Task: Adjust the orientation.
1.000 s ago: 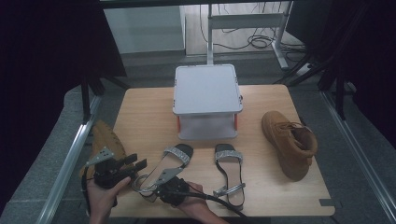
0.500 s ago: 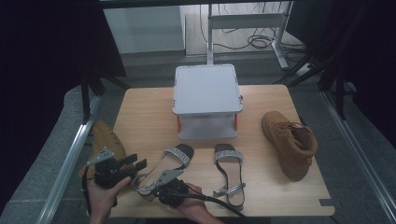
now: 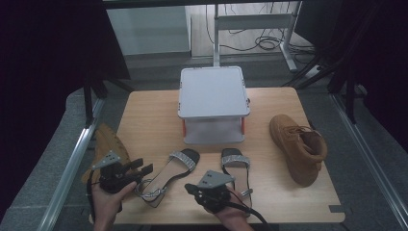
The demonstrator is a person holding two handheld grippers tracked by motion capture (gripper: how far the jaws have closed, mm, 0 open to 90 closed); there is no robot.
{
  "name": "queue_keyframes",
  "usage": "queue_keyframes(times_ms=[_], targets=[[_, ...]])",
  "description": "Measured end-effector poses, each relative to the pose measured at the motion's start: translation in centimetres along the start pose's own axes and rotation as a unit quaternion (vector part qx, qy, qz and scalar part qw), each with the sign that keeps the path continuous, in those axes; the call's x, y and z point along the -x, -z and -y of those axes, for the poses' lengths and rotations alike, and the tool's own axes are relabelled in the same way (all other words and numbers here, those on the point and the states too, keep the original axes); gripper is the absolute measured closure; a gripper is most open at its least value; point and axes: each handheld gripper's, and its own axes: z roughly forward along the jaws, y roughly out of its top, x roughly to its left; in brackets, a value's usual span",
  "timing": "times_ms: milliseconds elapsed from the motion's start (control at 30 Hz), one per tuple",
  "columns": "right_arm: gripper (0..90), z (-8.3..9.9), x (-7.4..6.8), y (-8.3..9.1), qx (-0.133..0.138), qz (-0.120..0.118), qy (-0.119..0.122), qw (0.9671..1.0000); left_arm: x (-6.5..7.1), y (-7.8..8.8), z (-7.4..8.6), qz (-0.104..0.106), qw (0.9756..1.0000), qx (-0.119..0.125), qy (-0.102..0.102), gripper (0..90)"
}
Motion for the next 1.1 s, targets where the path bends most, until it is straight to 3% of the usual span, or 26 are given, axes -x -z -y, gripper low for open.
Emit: queue_keyframes(times_ms=[67, 200, 367, 667, 1100], targets=[[89.5, 0.8, 0.6, 1.2, 0.019, 0.018, -0.005, 0.9997, 0.2, -0.1, -0.1, 0.001, 1.0, -0.001, -0.003, 43.6], [89.5, 2.2, 1.4, 2.8, 0.013, 0.039, -0.018, 0.999, 0.7, -0.2, -0.2, 0.017, 0.9998, 0.002, -0.003, 43.5], [89.5, 2.9, 2.5, 5.2, 0.026, 0.057, -0.035, 0.9974, 1.1, -0.4, -0.4, 0.017, 0.9998, -0.001, -0.01, 43.4], [89.5, 3.2, 3.8, 7.5, 0.043, 0.089, -0.052, 0.9938, 0.8, -0.9, -0.4, 0.02, 0.9997, -0.007, -0.011, 43.3], [89.5, 4.8, 3.9, 9.7, 0.046, 0.11, -0.065, 0.9907, 1.0, -1.3, -0.5, 0.022, 0.9996, -0.009, -0.013, 43.2]])
